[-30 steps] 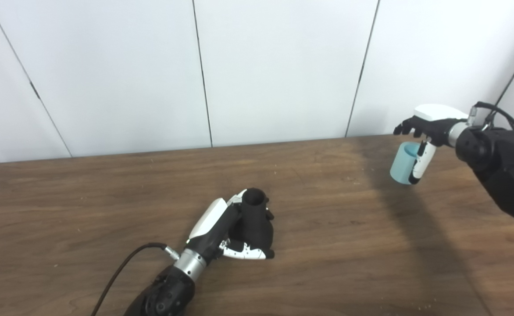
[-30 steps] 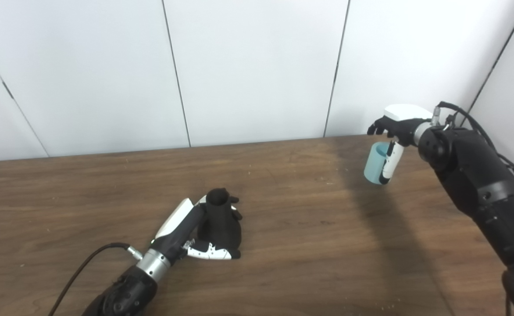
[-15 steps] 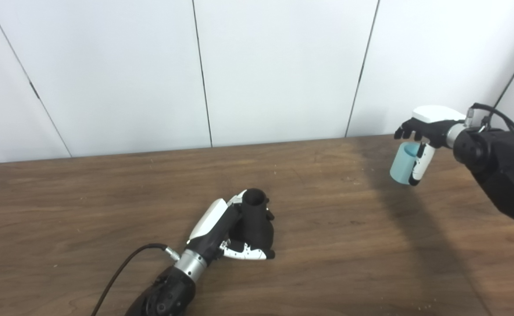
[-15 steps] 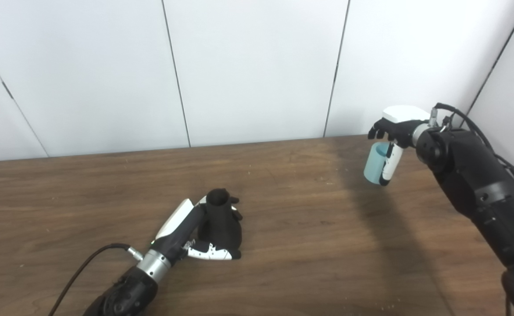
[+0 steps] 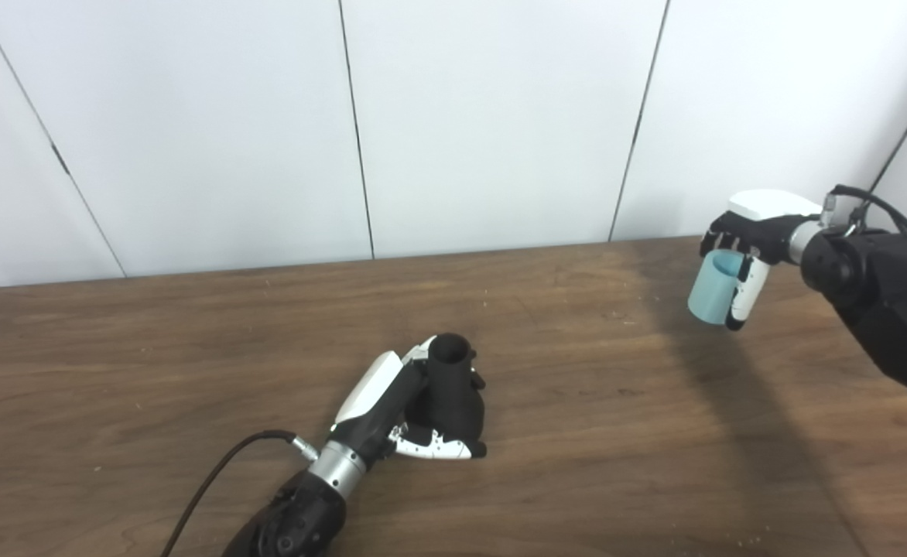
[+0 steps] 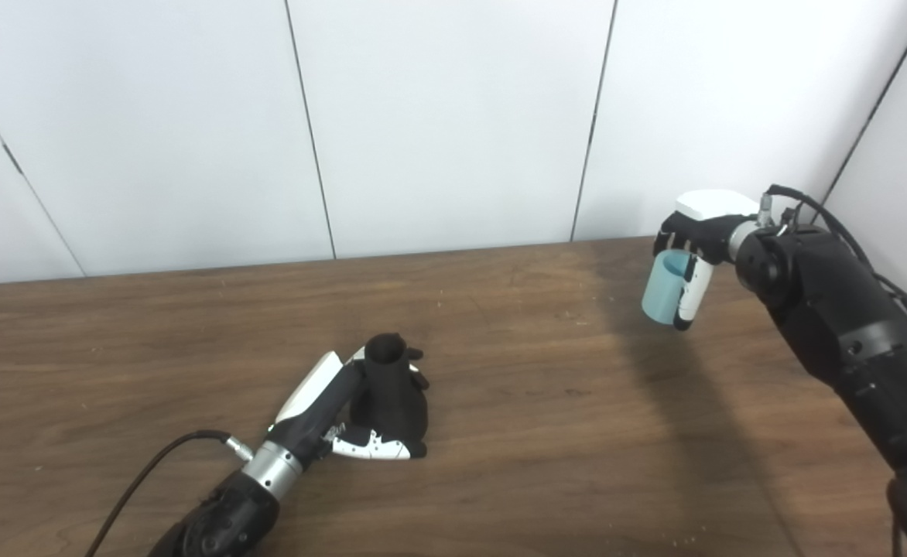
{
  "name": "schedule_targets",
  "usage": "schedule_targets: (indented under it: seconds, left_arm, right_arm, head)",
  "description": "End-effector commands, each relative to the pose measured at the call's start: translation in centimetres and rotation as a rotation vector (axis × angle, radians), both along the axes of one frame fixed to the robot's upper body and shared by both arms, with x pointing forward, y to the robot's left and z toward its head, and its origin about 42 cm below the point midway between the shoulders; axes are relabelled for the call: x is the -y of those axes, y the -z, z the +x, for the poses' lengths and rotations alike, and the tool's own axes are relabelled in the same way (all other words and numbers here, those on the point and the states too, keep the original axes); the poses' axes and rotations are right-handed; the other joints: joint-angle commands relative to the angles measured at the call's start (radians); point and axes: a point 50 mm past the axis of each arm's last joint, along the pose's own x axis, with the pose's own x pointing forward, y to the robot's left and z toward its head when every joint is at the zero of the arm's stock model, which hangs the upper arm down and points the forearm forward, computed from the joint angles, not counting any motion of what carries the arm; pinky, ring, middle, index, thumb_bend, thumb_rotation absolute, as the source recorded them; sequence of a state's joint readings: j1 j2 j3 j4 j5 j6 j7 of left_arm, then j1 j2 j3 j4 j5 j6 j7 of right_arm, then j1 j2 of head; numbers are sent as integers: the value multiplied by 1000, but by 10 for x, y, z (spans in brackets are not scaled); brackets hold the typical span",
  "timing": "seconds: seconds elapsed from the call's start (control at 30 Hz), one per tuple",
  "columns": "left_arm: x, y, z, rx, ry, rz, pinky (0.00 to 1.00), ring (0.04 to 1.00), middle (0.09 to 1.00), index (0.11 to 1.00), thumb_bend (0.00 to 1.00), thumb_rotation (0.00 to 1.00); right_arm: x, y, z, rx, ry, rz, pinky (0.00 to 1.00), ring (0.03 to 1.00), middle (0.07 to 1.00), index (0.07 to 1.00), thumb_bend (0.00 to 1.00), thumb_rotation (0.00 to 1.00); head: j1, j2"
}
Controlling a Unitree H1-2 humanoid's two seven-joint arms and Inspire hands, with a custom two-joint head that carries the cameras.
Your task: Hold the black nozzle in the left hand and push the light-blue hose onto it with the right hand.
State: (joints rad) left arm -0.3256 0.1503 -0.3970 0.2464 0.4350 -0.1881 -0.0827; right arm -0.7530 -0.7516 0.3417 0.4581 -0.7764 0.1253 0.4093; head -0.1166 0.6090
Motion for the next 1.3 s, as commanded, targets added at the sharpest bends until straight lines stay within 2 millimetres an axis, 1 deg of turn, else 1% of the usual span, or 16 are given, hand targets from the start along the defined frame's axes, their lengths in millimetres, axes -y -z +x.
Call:
schedule_targets:
  seconds: [0.0, 0.03, 0.07, 0.1, 0.13, 0.2, 0.23, 0.33, 0.43, 0.53, 0.67, 0.87, 0.97, 1.1, 1.27]
  left_arm:
    - [-8, 48, -29, -153, 3, 78, 1000, 975, 828, 482, 524, 75]
    - [-8, 49, -29, -153, 2, 76, 1000, 975, 828, 482, 524, 75]
    - [-8, 49, -29, -154, 2, 74, 1000, 975, 828, 482, 524, 75]
    - [-7, 50, -29, -155, 2, 73, 1000, 975, 828, 483, 524, 75]
    - [-7, 50, -29, -155, 1, 73, 1000, 975, 828, 483, 524, 75]
    - [-7, 50, -29, -158, 0, 74, 1000, 976, 828, 483, 524, 76]
    - [-7, 50, -29, -159, 0, 75, 1000, 976, 828, 483, 524, 76]
    - [-7, 51, -29, -161, 1, 78, 1000, 976, 828, 483, 524, 75]
    - [-7, 50, -29, -159, 2, 80, 1000, 976, 828, 483, 524, 74]
    - [-7, 50, -29, -157, 3, 82, 1000, 975, 828, 483, 524, 74]
    - [-6, 51, -30, -163, 4, 81, 1000, 974, 828, 483, 524, 74]
    - [-8, 52, -31, -170, 6, 75, 1000, 972, 828, 483, 524, 74]
    - [-7, 52, -31, -172, 7, 74, 1000, 971, 828, 483, 524, 74]
    - [-6, 52, -31, -173, 9, 76, 1000, 970, 829, 483, 524, 75]
    - [-3, 52, -32, -171, 14, 77, 1000, 969, 829, 483, 524, 74]
  right_arm:
    - [8, -36, 4, 122, -15, -11, 359, 403, 486, 633, 605, 8]
    - [7, -37, 3, 133, -26, -11, 349, 399, 483, 625, 589, 4]
    - [7, -37, 3, 140, -33, -11, 343, 400, 483, 559, 561, 2]
    - [8, -37, 3, 153, -45, -10, 340, 400, 482, 518, 544, 1]
    - [9, -37, 3, 162, -54, -9, 344, 406, 459, 523, 535, 1]
    - [10, -38, 4, 186, -71, -9, 345, 408, 440, 524, 528, 1]
    - [10, -38, 4, 197, -78, -3, 345, 407, 438, 523, 528, 1]
    - [9, -38, 4, 224, -89, 53, 392, 438, 454, 511, 530, 1]
    - [7, -39, 3, 251, -98, 74, 413, 454, 459, 508, 530, 1]
    - [4, -38, 2, 277, -110, 68, 392, 433, 443, 511, 529, 2]
    - [3, -35, 0, 266, -117, 69, 340, 387, 418, 514, 527, 2]
    - [0, -42, -3, 238, -121, 71, 337, 388, 421, 516, 526, 1]
    - [-10, -53, -7, 228, -144, 68, 338, 387, 420, 516, 526, 0]
    - [-29, -73, -15, 220, -186, 69, 355, 397, 424, 514, 526, 3]
    - [-72, -108, -33, 217, -315, 81, 341, 388, 425, 517, 525, 2]
  head:
    - [0, 0]
    - [2, -1]
    - [2, -1]
    - [1, -6]
    - [1, -6]
    - [2, -4]
    - [1, -15]
    - [2, -12]
    - [0, -9]
    - [-2, -8]
    - [-1, -7]
    - [-1, -10]
    - [-2, -12]
    - [0, -17]
    - [5, -20]
